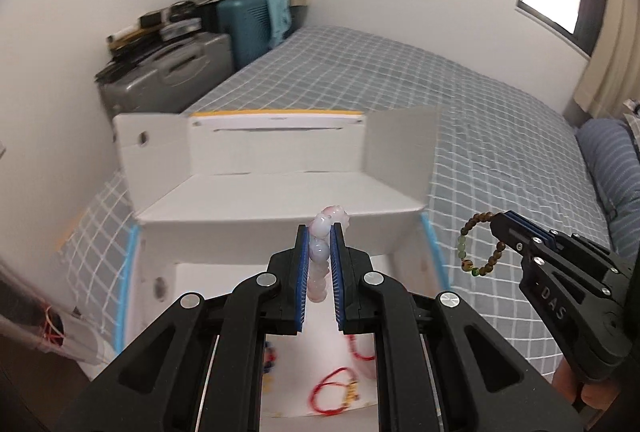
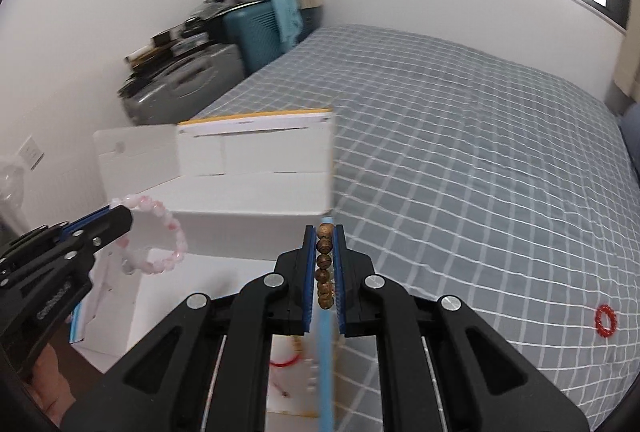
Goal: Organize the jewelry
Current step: 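Lift and carry pink-white and wooden bead bracelets over the white box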
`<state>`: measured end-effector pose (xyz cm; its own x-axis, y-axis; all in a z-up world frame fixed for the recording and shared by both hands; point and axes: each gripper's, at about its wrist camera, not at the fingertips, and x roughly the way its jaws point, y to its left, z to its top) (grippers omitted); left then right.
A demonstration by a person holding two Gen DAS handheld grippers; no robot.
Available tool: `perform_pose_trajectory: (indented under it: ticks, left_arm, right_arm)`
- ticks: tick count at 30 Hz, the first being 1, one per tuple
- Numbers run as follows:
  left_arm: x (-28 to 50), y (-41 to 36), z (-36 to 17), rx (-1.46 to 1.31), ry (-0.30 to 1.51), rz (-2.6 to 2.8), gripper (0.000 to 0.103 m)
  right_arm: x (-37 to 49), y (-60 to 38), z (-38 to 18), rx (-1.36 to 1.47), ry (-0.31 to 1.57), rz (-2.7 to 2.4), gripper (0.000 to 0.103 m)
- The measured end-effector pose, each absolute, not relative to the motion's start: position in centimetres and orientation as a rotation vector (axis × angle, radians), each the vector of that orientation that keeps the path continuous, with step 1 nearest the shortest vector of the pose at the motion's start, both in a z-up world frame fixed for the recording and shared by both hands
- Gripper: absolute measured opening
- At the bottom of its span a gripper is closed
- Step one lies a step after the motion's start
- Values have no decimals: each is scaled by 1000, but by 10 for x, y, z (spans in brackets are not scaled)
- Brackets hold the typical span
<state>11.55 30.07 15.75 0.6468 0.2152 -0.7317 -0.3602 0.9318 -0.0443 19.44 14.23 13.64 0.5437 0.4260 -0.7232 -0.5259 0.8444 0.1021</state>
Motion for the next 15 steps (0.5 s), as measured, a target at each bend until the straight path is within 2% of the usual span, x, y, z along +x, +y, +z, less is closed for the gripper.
perform_pose_trajectory:
  ticks: [15]
  left_arm:
    - [71,361,87,-235,898,390,10]
  right_arm:
    - [156,206,52,-209,965,644,8]
